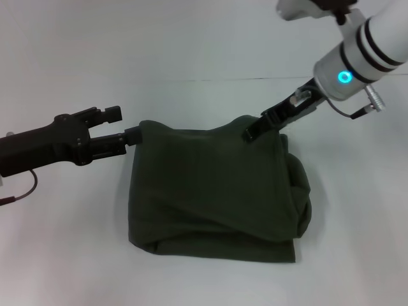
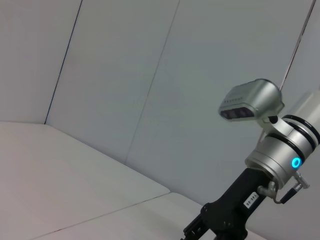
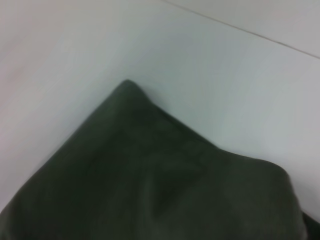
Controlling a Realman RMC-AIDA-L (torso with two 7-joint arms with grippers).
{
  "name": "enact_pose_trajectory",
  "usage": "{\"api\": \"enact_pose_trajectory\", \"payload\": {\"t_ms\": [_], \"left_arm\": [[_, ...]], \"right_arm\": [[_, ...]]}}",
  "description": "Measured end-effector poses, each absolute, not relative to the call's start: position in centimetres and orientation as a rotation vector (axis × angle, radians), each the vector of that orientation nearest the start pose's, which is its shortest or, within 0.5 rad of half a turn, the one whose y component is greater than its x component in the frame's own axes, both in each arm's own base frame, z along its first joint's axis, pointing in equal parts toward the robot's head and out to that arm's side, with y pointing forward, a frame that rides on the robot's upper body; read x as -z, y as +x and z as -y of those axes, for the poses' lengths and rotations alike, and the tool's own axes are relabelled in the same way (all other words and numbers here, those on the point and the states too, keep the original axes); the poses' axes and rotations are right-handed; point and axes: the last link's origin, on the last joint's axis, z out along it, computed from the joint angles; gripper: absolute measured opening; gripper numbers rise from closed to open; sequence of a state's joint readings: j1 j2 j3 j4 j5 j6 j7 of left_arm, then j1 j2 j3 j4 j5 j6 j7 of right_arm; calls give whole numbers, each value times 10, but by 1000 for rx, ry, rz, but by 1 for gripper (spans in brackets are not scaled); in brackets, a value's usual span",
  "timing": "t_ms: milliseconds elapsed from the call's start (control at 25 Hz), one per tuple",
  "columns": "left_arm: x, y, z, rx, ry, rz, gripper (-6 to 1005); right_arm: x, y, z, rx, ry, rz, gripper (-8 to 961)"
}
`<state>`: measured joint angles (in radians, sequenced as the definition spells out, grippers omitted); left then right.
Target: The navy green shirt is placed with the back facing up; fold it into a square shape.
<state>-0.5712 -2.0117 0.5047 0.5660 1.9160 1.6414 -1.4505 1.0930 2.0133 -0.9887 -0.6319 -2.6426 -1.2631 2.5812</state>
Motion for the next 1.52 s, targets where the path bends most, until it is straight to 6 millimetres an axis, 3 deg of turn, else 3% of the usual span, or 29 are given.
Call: {"api": "enact_pose_trajectory", "payload": {"t_ms": [440, 920, 1360, 1520], "left_arm": [[-39, -256, -346, 983, -2563, 733, 891], [-42, -257, -346, 975, -2564, 720, 890], [-39, -256, -346, 973, -2569, 707, 890], [-40, -256, -346, 972, -2568, 705, 891]], "right_arm": [[12, 183, -454, -10, -2282, -1525, 857], [23, 197, -449, -224, -2168, -1724, 854], [11, 226, -445, -427, -2033, -1796, 456], [9, 233, -443, -484, -2008, -1796, 369]]}}
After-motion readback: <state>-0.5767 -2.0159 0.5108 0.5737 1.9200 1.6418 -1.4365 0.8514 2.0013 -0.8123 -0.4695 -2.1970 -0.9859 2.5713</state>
